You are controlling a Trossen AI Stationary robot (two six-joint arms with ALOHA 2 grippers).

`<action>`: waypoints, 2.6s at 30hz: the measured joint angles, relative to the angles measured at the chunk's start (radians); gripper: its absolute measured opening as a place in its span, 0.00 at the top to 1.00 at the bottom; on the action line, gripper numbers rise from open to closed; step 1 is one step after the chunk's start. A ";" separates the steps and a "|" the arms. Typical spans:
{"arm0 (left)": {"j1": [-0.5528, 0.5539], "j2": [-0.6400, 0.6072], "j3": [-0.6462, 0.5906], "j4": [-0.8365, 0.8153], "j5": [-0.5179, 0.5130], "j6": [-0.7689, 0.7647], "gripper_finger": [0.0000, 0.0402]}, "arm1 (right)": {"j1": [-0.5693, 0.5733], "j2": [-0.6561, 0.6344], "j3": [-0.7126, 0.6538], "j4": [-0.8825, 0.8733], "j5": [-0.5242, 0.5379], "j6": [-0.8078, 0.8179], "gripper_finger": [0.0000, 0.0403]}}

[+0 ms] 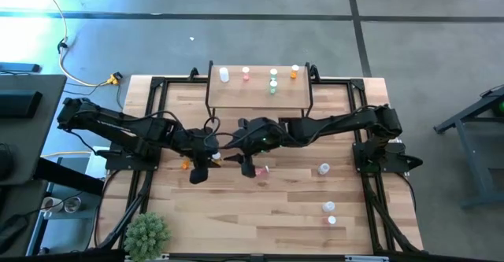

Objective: Pick and place medicine bottles onto shelf by color
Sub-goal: Put the top yellow pill bottle on the shelf aligned with the other yellow pill bottle

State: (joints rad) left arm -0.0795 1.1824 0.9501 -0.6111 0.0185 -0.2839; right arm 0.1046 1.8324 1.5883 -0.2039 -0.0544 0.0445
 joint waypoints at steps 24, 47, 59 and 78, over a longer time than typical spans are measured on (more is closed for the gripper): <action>0.000 0.000 0.000 0.051 -0.031 0.037 0.76 | -0.011 0.062 0.000 0.115 0.017 0.085 0.59; 0.002 0.000 0.000 0.092 -0.083 0.083 0.76 | -0.013 0.062 0.000 0.112 -0.011 0.145 0.74; 0.001 0.000 0.000 0.091 -0.083 0.131 0.67 | -0.013 0.062 0.000 0.112 -0.017 0.187 0.74; 0.023 -0.002 0.141 -0.080 -0.224 0.157 0.52 | -0.067 -0.085 0.000 -0.114 0.126 0.160 0.74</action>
State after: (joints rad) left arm -0.0566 1.1809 1.0911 -0.6907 -0.2058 -0.1265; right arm 0.0379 1.7474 1.5883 -0.3174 0.0721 0.2044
